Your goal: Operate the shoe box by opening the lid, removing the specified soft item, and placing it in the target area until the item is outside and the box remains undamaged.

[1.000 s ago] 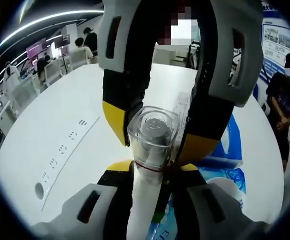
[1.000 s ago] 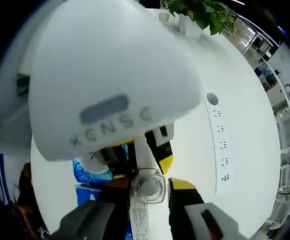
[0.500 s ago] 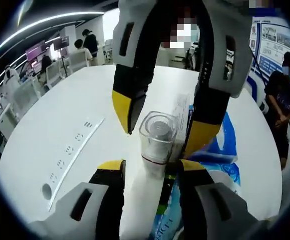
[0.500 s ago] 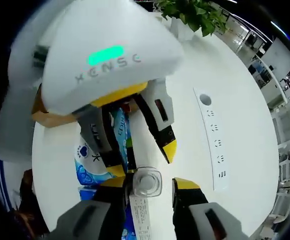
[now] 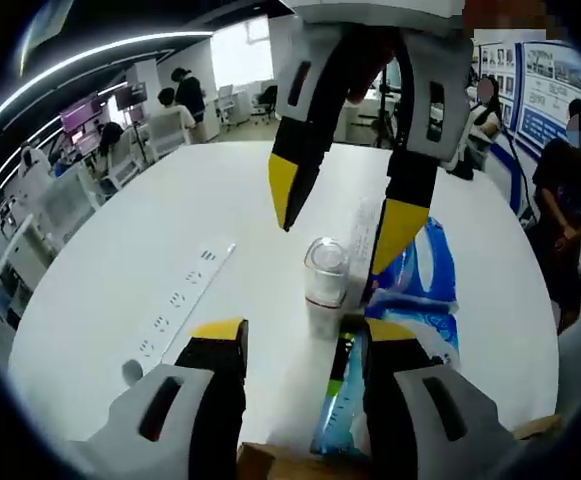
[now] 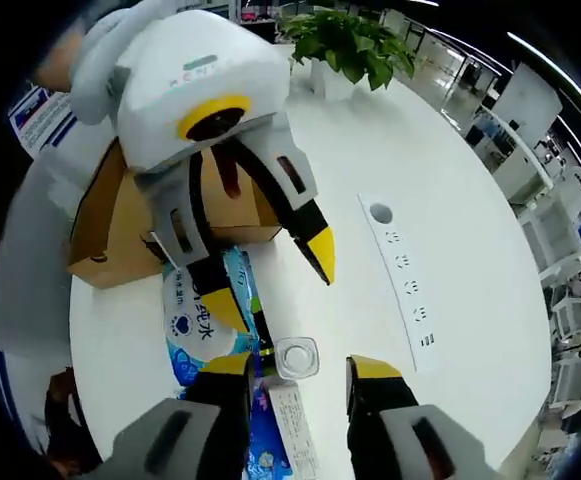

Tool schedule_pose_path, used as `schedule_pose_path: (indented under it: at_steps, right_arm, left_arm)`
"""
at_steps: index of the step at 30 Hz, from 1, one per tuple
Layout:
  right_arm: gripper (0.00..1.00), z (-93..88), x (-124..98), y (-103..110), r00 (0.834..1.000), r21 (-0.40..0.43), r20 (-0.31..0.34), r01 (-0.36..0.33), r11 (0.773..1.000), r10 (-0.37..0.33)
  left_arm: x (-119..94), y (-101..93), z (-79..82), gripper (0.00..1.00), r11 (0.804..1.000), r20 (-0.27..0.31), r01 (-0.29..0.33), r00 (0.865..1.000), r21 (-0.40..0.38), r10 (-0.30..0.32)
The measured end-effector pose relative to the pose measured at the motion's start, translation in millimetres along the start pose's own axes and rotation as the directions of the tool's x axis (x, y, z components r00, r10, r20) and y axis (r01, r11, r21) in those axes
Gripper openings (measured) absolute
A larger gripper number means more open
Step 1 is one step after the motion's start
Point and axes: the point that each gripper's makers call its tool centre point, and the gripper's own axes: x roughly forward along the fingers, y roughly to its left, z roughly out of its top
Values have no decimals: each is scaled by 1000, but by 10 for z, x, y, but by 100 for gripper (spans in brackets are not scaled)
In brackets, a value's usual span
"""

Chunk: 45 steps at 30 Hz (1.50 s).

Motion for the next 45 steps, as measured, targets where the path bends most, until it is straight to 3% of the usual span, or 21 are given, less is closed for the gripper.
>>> schedule_pose_path:
  at_steps: [2, 5, 10, 16, 20, 22, 24, 32, 37, 38, 45]
  right_arm:
    - [34, -28, 41, 23, 1000, 13, 3, 5, 1000, -5]
    - [34, -11, -73, 69, 999, 45, 26, 19, 999, -20]
    - [35, 105, -182, 153, 993, 126, 109, 41, 991, -55]
    - [35, 198, -325, 436, 983, 199, 169, 40, 979, -74]
    - [35, 279, -437, 543, 972, 244, 209, 50, 968, -103]
    - [36, 376, -508, 590, 952, 302, 271, 58, 951, -145]
    - [36, 376, -532, 670, 946, 333, 286, 55, 941, -156]
    - [38, 304, -448, 1131, 955, 322, 272, 25, 946, -118]
    - [40, 349, -462, 1300, 945, 352, 305, 2, 936, -116]
    - [41, 398, -467, 1368, 937, 367, 336, -34, 930, -99]
    - [49, 412, -436, 1523, 922, 395, 371, -50, 917, -109]
  left_arm:
    - [-123, 8, 27, 45, 1000, 15, -8, 1000, -8, 8]
    - [-304, 31, 19, 46, 999, 22, -29, 999, -13, 30]
    - [-605, -39, -2, 46, 998, 30, -53, 998, -16, 53]
    - [-949, -105, -120, 46, 998, 17, -70, 997, 4, 70]
    - [-1217, -123, -169, 46, 995, 29, -96, 995, -11, 96]
    - [-1339, -148, -197, 46, 994, 38, -103, 994, -31, 104]
    - [-1436, -169, -253, 46, 993, 32, -113, 993, -27, 114]
    - [-1807, -271, -386, 46, 986, 48, -151, 987, -68, 154]
    - [-2001, -346, -498, 47, 980, 61, -170, 982, -107, 177]
    - [-2024, -352, -513, 48, 979, 65, -172, 982, -111, 180]
    - [-2362, -309, -863, 50, 962, 59, -215, 972, -168, 227]
